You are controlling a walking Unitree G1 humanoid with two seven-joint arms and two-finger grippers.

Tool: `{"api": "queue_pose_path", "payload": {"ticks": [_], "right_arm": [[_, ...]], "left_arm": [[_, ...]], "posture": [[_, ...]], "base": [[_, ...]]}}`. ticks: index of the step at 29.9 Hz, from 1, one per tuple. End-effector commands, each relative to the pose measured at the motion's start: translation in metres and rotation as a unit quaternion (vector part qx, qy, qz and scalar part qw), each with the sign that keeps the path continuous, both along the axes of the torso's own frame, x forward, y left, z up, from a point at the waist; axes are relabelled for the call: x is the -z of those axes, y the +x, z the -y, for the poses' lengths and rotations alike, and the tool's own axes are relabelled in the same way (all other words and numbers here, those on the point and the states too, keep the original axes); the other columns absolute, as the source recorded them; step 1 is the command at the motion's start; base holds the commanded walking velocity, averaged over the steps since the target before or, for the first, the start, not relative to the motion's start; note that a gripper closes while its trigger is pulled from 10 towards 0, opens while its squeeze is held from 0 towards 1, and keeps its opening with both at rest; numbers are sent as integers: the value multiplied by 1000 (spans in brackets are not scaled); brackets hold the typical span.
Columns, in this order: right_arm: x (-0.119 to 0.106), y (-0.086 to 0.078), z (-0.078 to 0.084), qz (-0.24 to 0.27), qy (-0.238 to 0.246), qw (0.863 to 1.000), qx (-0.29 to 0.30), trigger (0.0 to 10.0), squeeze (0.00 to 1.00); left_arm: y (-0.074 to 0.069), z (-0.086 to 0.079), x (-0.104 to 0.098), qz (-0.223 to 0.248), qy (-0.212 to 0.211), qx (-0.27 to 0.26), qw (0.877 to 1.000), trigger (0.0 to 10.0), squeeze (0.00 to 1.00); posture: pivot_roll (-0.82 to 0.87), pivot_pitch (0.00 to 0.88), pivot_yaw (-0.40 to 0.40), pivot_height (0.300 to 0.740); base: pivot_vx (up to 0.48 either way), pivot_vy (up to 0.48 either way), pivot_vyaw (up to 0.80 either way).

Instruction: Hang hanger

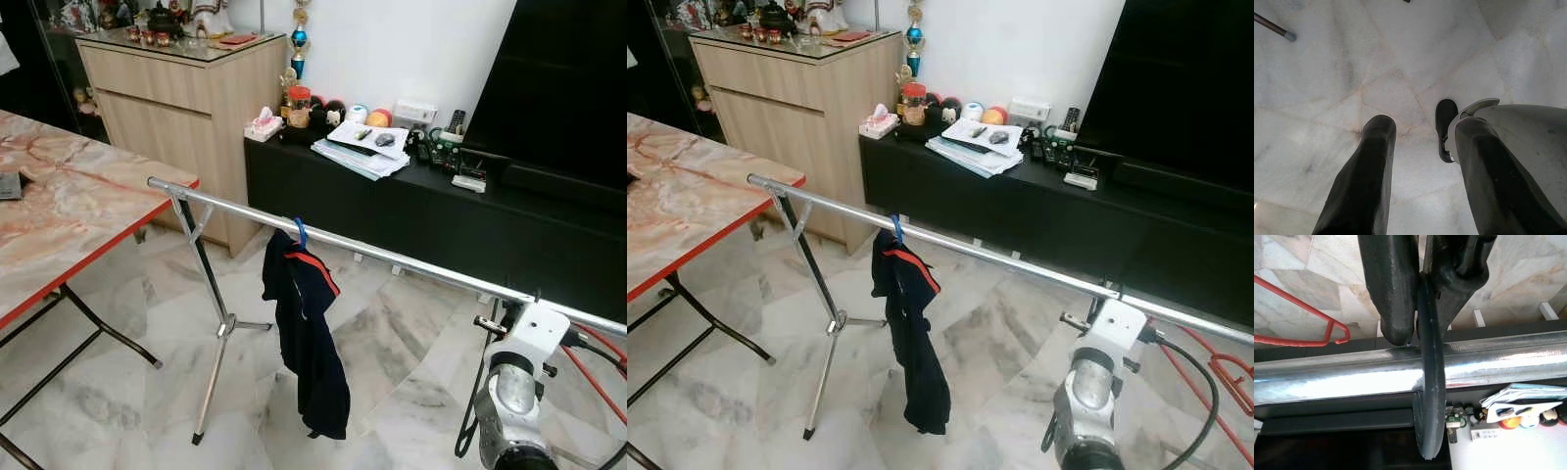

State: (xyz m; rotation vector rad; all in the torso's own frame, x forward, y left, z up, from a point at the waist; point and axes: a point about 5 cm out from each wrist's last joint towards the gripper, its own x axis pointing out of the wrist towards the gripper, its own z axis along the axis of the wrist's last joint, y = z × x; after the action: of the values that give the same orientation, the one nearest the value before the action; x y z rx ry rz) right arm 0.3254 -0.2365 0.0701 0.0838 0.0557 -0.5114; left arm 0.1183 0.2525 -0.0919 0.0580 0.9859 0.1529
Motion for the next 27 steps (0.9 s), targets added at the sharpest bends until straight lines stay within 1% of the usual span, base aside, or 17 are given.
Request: {"api": "queue_pose_path", "payload": {"ticks": [1, 7, 12, 16, 18, 23, 24, 25, 26, 27], "right_arm": [[-2, 3, 4, -7, 4, 1000, 0, 10000, 0], [-3, 9, -1, -20, 22, 999, -21, 10000, 0], [-1, 12, -5, -44, 28, 998, -41, 10000, 0], [0, 13, -7, -53, 24, 997, -53, 10000, 0], [4, 13, -11, -64, 27, 995, -66, 10000, 0], [7, 11, -11, -67, 29, 995, -70, 10000, 0], [6, 11, -10, -63, 26, 995, -72, 10000, 545], [6, 11, -10, -63, 26, 995, -72, 10000, 545], [6, 10, -10, -61, 24, 995, -72, 10000, 722], [6, 10, -10, -60, 23, 995, -72, 10000, 722]], "left_arm": [[-5, 0, 2, -15, 0, 5, 1000, 10000, 0], [-6, -3, 1, -14, 1, 3, 1000, 10000, 0], [-8, -4, 1, -16, 1, 2, 1000, 10000, 0], [-8, -3, 2, -17, 0, 2, 1000, 10000, 0], [-8, 0, 3, -18, -1, 3, 1000, 10000, 0], [-6, 11, 5, -18, -5, 9, 1000, 10000, 0], [-6, 15, 6, -19, -7, 11, 1000, 10000, 0], [-6, 15, 6, -19, -7, 11, 1000, 10000, 0], [-6, 18, 7, -19, -8, 12, 1000, 10000, 0], [-6, 19, 8, -19, -9, 13, 1000, 10000, 0]], "posture": [[90, 0, -41, 740], [93, 0, -45, 740], [95, 0, -46, 740], [94, 0, -48, 740], [95, 0, -48, 740], [94, 0, -50, 740], [93, 0, -50, 740], [93, 0, -50, 740], [92, 0, -52, 740], [92, 0, -52, 740]], "base": [[0, 0, 0], [0, 0, 0], [0, 0, 0], [0, 0, 0], [0, 0, 0], [0, 0, 0], [0, 0, 0], [0, 0, 0], [0, 0, 0], [0, 0, 0]]}}
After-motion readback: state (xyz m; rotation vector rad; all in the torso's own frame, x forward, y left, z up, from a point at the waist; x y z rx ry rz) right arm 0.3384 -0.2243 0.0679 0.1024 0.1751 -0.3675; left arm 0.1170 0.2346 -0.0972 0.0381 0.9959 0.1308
